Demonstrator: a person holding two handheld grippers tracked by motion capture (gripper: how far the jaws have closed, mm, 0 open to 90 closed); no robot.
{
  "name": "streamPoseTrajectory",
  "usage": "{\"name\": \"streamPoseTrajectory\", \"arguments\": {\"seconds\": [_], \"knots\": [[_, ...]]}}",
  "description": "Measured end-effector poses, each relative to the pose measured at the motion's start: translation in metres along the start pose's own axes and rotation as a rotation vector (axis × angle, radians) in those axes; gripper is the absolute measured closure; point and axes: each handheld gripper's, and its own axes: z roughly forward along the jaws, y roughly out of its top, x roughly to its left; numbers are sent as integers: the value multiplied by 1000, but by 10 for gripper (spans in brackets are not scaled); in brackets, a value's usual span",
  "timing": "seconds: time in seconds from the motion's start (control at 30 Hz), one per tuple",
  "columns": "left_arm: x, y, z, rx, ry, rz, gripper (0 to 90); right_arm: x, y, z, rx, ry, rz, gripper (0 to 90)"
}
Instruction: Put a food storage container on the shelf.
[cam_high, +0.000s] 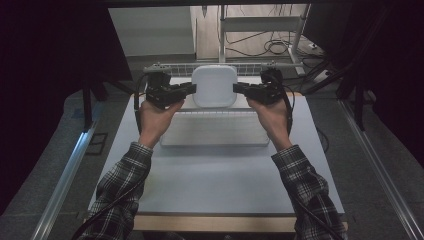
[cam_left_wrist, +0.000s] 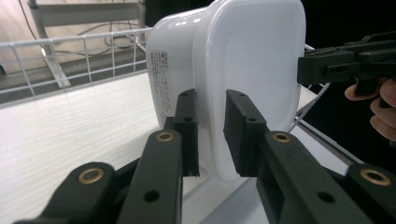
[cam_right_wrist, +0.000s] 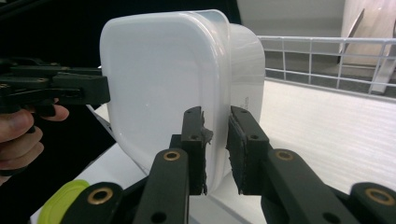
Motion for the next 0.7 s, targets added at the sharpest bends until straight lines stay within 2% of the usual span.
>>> {"name": "streamPoseTrajectory", "arguments": {"seconds": [0.17,0.4,0.47,0.7], "knots": [[-1,-2,3,-24,13,26,674,-1,1,3,-9,5,-5,725],[-1,-4,8,-27,48,59,614,1,2,7,-8,7,-16,686],[0,-4,11,-27,56,59,611,1,1,8,-3,-2,-19,678],[6,-4,18,-33,37,37,592,-3,0,13,12,-21,-19,651]]}}
